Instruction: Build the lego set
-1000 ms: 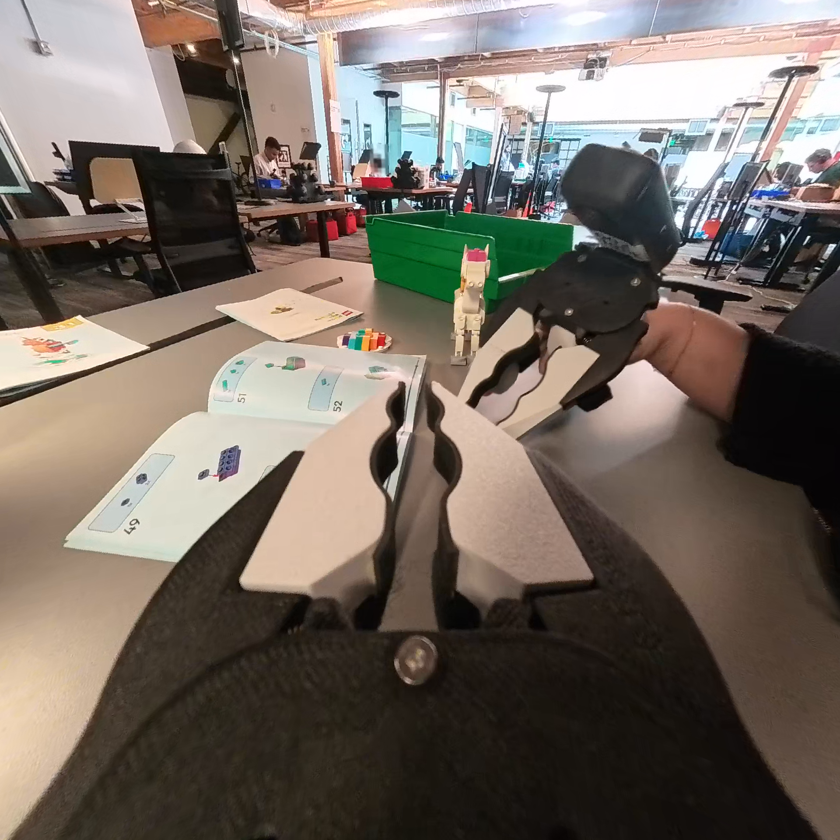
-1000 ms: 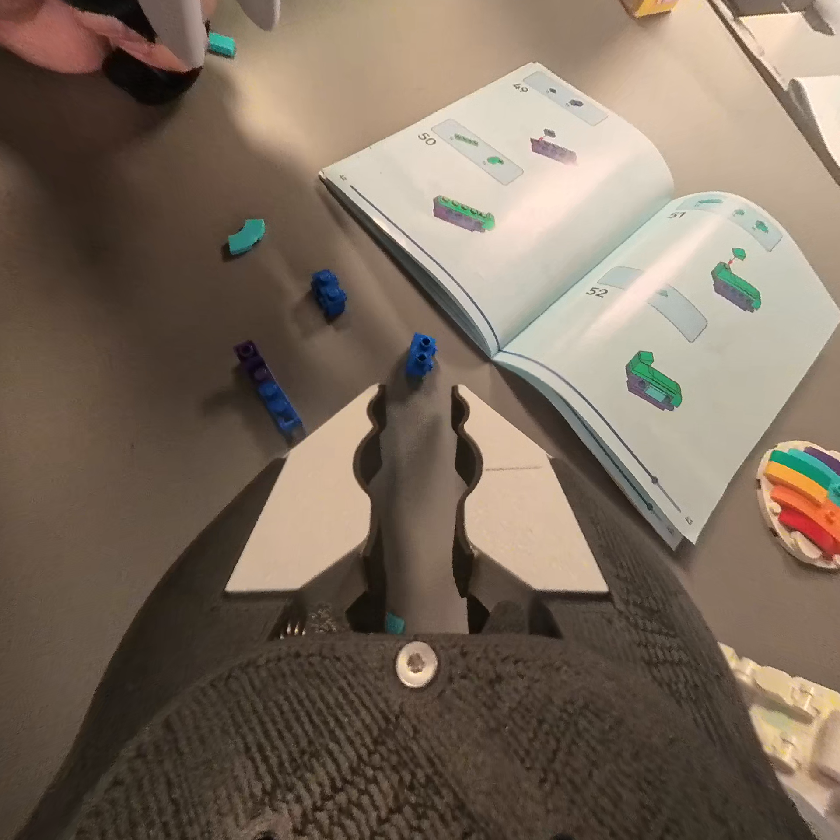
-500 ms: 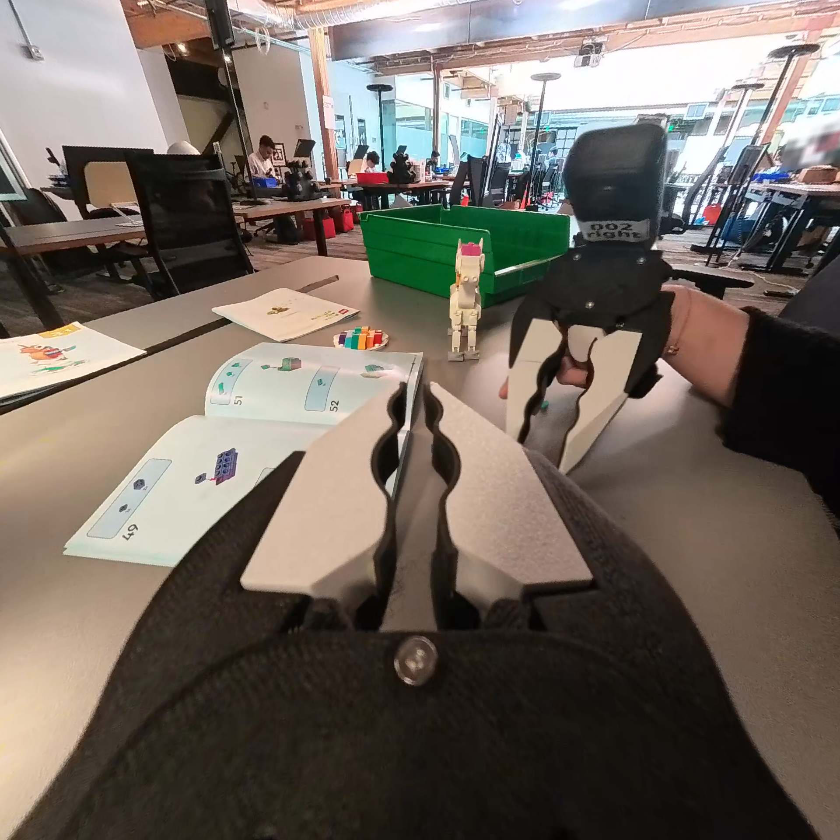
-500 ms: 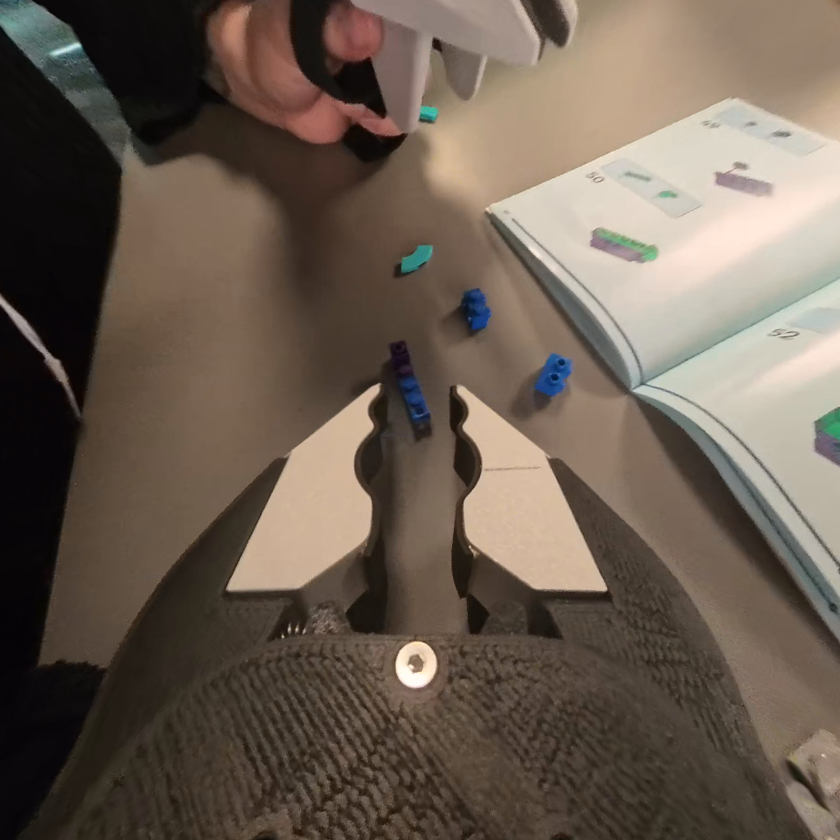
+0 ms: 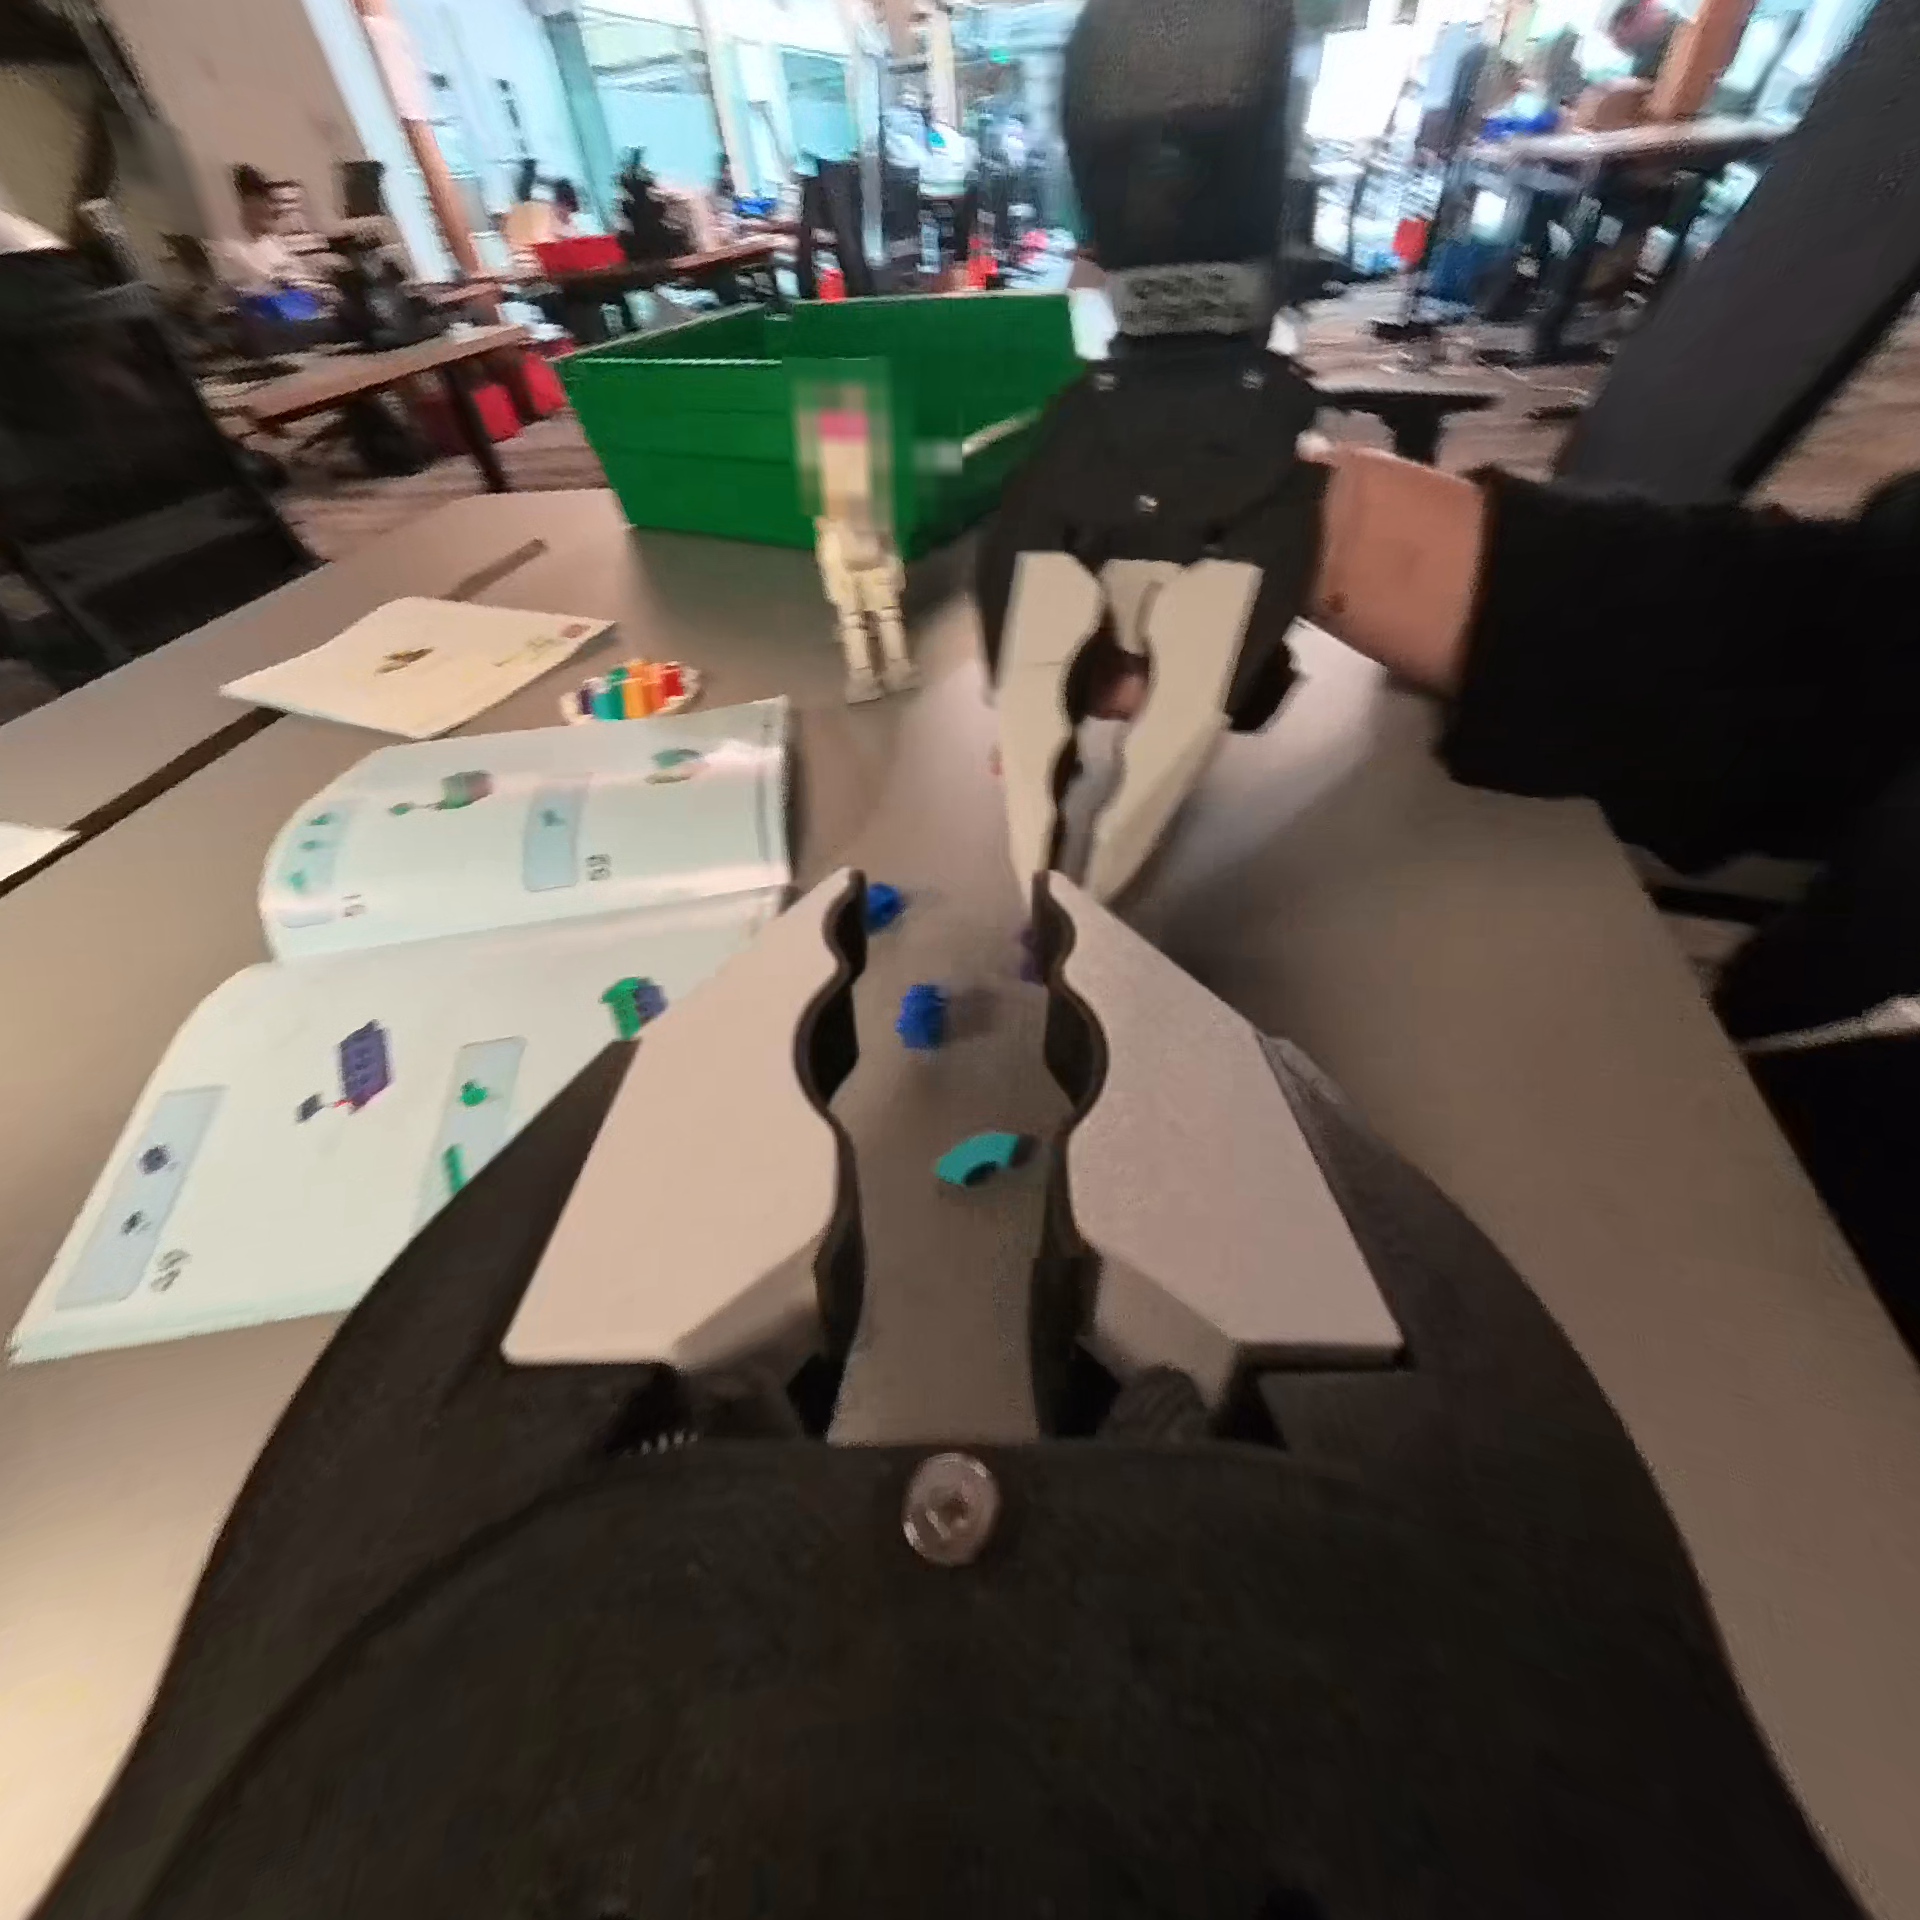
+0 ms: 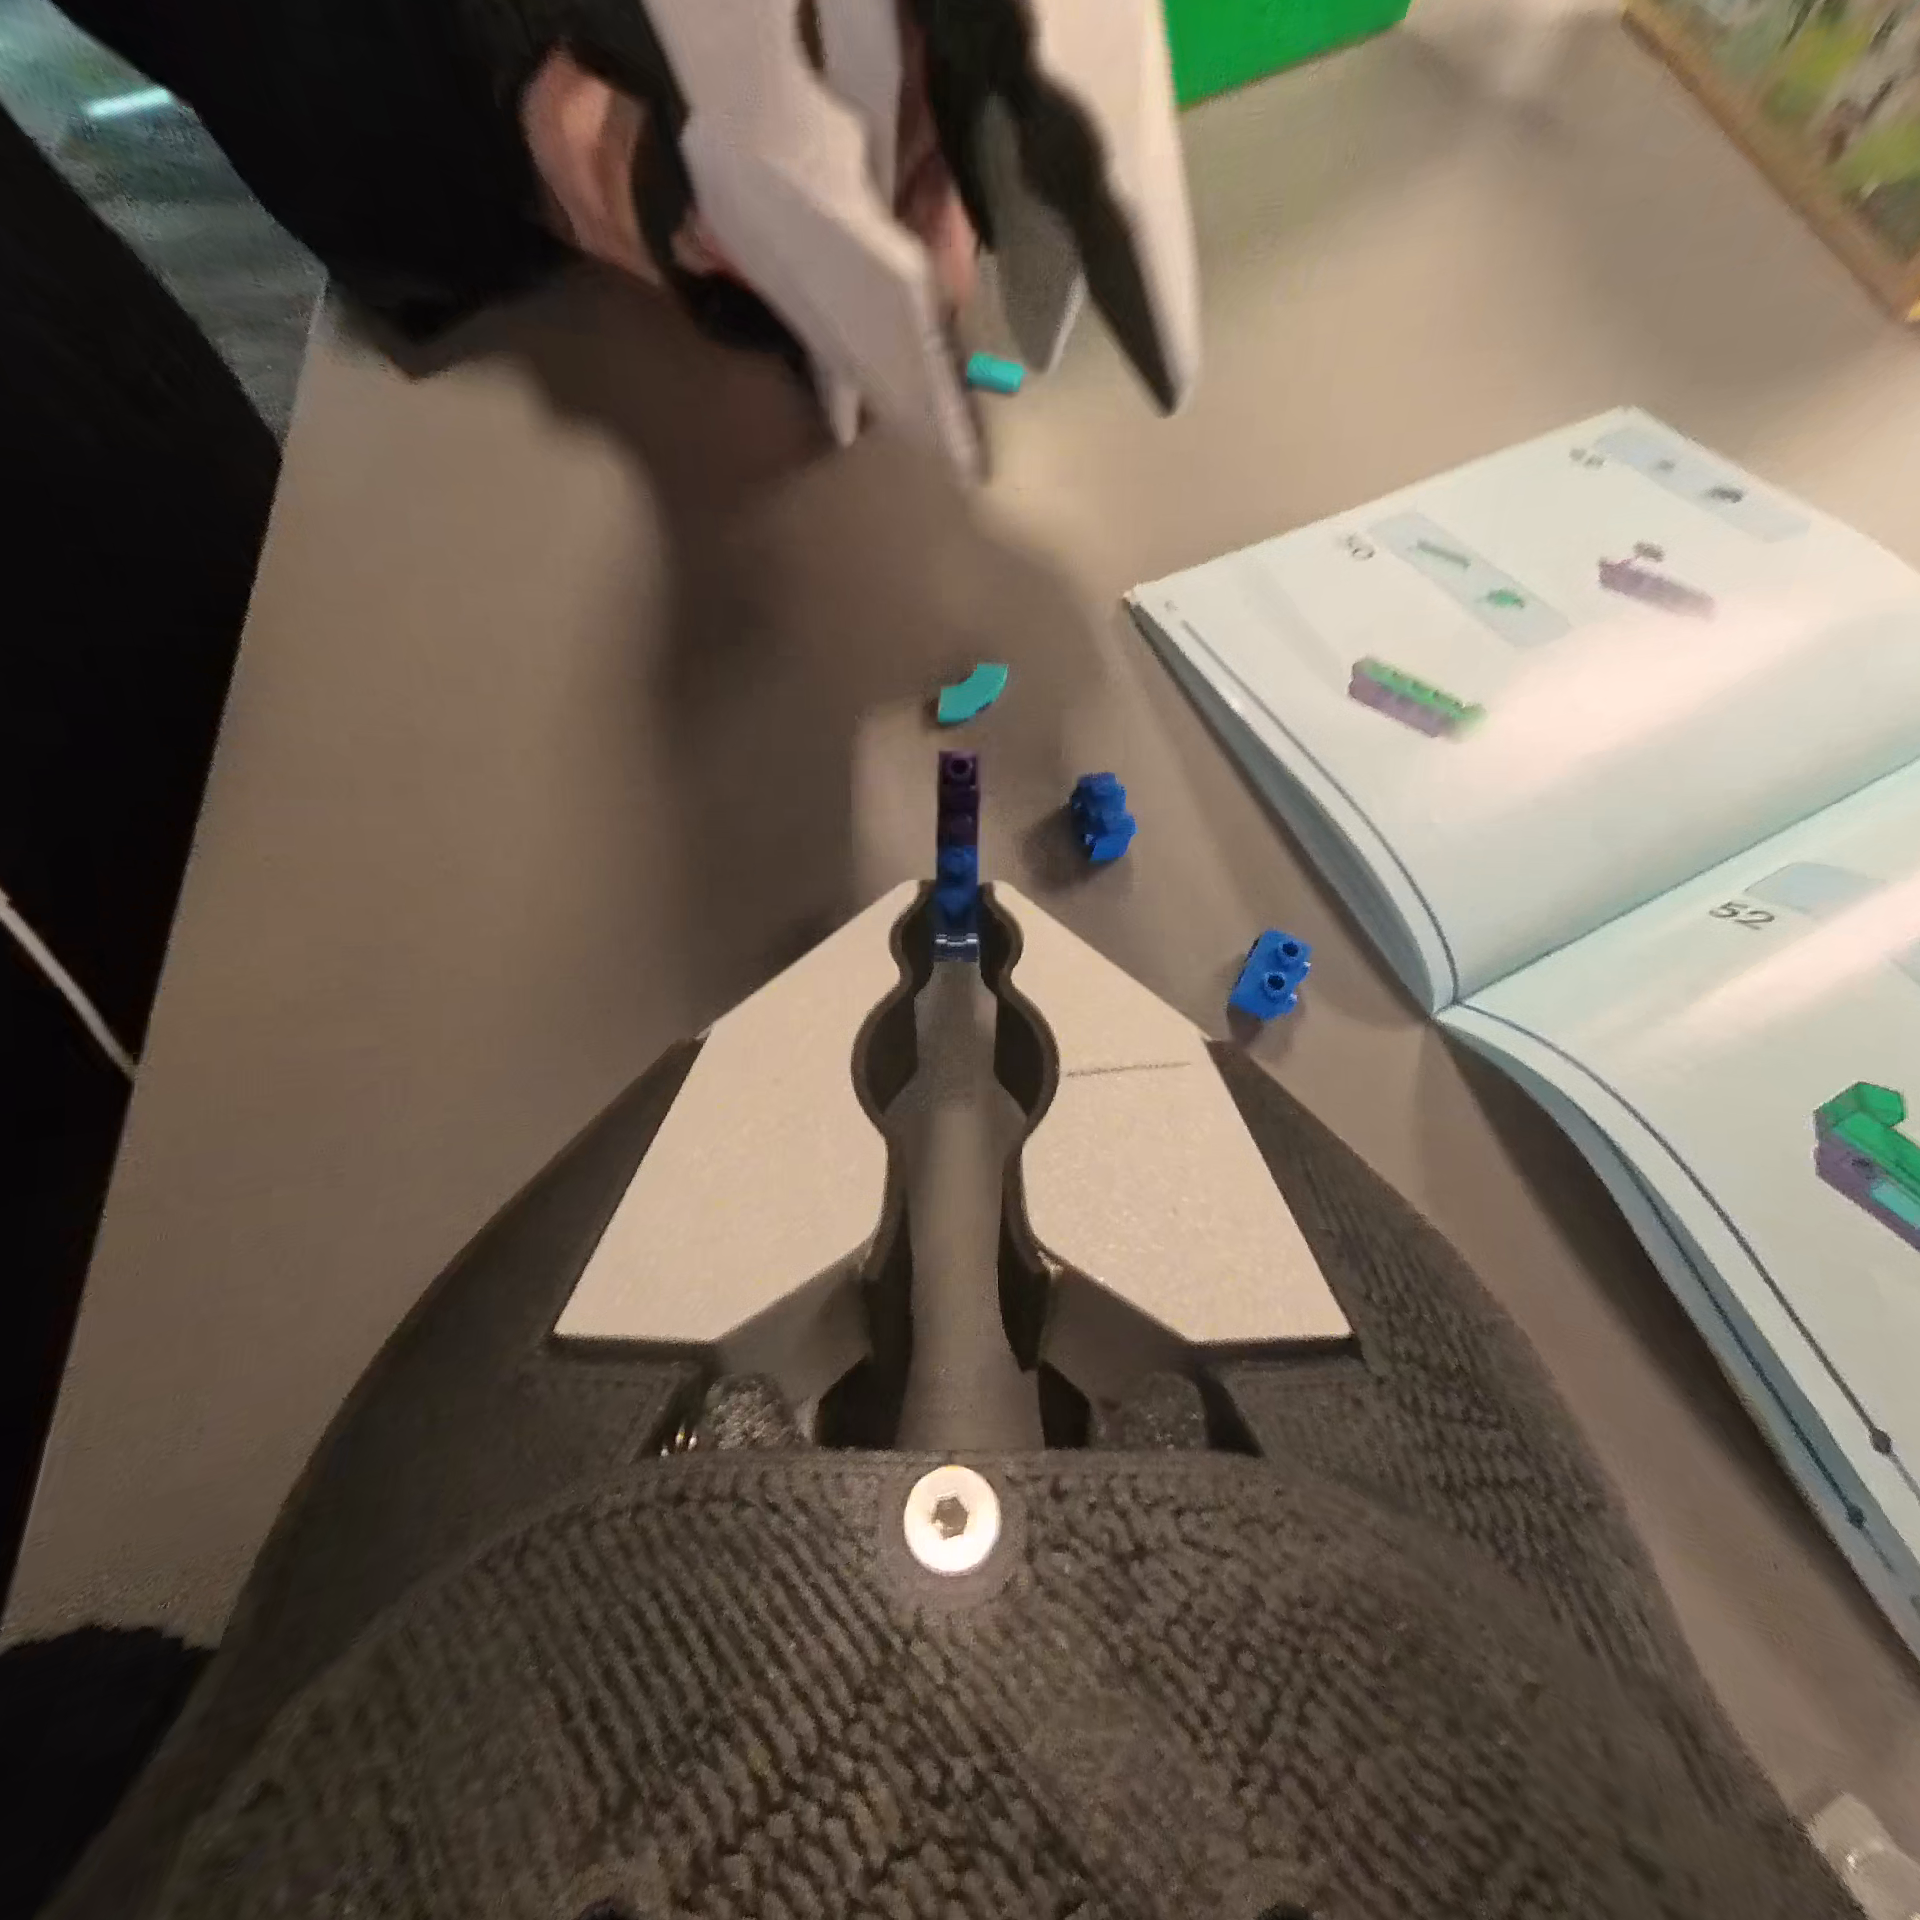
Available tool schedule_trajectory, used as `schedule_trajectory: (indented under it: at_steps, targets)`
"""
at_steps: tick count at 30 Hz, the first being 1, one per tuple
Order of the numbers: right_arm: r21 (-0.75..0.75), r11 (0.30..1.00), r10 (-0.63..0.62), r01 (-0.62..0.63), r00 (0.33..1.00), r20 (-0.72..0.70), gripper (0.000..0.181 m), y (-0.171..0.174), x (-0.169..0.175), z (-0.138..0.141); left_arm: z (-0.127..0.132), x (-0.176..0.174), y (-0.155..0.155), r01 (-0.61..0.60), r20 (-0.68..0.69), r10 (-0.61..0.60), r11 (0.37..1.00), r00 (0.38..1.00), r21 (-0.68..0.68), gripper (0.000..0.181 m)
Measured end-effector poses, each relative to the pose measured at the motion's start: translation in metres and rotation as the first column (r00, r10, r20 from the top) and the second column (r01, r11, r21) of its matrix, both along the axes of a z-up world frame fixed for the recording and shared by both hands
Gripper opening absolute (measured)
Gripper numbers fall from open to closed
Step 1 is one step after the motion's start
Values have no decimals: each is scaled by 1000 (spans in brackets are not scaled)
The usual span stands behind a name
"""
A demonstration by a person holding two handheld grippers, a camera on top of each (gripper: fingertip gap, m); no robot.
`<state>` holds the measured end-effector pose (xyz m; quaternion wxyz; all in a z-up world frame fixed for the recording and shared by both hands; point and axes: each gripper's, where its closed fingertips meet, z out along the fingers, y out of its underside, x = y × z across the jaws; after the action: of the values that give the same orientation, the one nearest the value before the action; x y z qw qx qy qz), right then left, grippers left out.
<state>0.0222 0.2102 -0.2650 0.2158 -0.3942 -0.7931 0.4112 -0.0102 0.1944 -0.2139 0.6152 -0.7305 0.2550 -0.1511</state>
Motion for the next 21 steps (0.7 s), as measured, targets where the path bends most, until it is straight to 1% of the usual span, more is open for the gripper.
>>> schedule_trajectory:
  at_steps: [1, 4, 11, 14, 17, 21]
  targets:
    - [-11, 1000, -1, 1, 1000, -9, 6, 0, 0, 2, -5, 6, -4, 36, -25, -37, 999, 999, -24, 32]
    - [-30, 999, 11, -11, 1000, -28, 6, -2, -1, 6, -19, 13, -5, 54, -83, -63, 993, 995, -102, 35]
    - [-37, 998, 57, -60, 995, -78, 6, -17, -5, 14, -32, 21, -8, 102, -82, -122, 972, 989, -213, 31]
    - [-48, 996, 74, -79, 992, -99, 6, -22, -6, 18, -36, 25, -10, 125, -95, -151, 964, 984, -236, 25]
    - [-52, 994, 88, -94, 990, -115, 6, -26, -6, 21, -37, 29, -14, 157, -107, -186, 959, 977, -238, 10]
    - [-55, 994, 88, -96, 988, -125, 6, -27, -7, 22, -37, 28, -14, 153, -86, -180, 955, 980, -254, 7]
